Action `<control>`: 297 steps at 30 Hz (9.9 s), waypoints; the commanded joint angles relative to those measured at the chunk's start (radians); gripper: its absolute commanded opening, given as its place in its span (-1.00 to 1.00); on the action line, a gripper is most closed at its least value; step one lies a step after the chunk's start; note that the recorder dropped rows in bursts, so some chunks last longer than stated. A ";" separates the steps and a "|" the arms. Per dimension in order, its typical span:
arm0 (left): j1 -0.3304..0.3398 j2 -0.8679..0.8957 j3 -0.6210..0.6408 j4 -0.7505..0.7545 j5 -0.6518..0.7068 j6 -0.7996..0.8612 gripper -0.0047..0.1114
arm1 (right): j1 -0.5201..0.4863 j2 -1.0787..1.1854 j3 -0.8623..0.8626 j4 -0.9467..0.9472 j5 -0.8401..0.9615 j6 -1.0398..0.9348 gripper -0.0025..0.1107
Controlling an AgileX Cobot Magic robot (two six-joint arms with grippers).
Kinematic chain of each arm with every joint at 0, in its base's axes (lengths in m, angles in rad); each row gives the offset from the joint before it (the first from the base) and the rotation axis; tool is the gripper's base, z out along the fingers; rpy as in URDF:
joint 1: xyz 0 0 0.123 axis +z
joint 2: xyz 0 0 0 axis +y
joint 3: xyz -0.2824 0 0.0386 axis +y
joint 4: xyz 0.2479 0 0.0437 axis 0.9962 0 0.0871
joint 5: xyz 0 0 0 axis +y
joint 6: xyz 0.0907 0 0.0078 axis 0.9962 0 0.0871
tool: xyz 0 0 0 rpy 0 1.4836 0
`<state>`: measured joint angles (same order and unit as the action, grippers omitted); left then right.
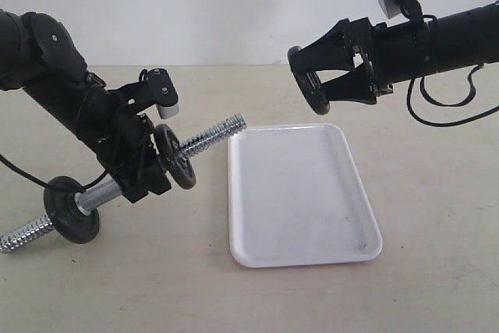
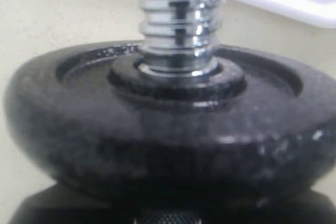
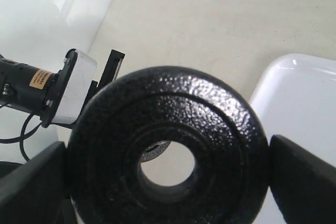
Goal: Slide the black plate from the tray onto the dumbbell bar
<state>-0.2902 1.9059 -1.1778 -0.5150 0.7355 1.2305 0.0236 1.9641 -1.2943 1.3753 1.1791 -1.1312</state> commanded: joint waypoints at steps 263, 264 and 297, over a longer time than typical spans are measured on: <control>-0.017 0.074 -0.022 -0.684 -0.268 -0.498 -0.84 | -0.043 -0.098 -0.014 -0.019 0.042 -0.007 0.86; -0.017 0.074 -0.022 -0.686 -0.268 -0.498 -0.84 | -0.043 -0.098 -0.014 -0.019 0.042 -0.007 0.86; -0.017 0.074 -0.022 -0.796 -0.343 -0.543 -0.84 | -0.043 -0.098 -0.014 -0.019 0.042 -0.007 0.86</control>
<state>-0.3040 2.0583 -1.1682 -1.2165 0.3990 0.6956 -0.0143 1.8832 -1.3028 1.3605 1.2115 -1.1385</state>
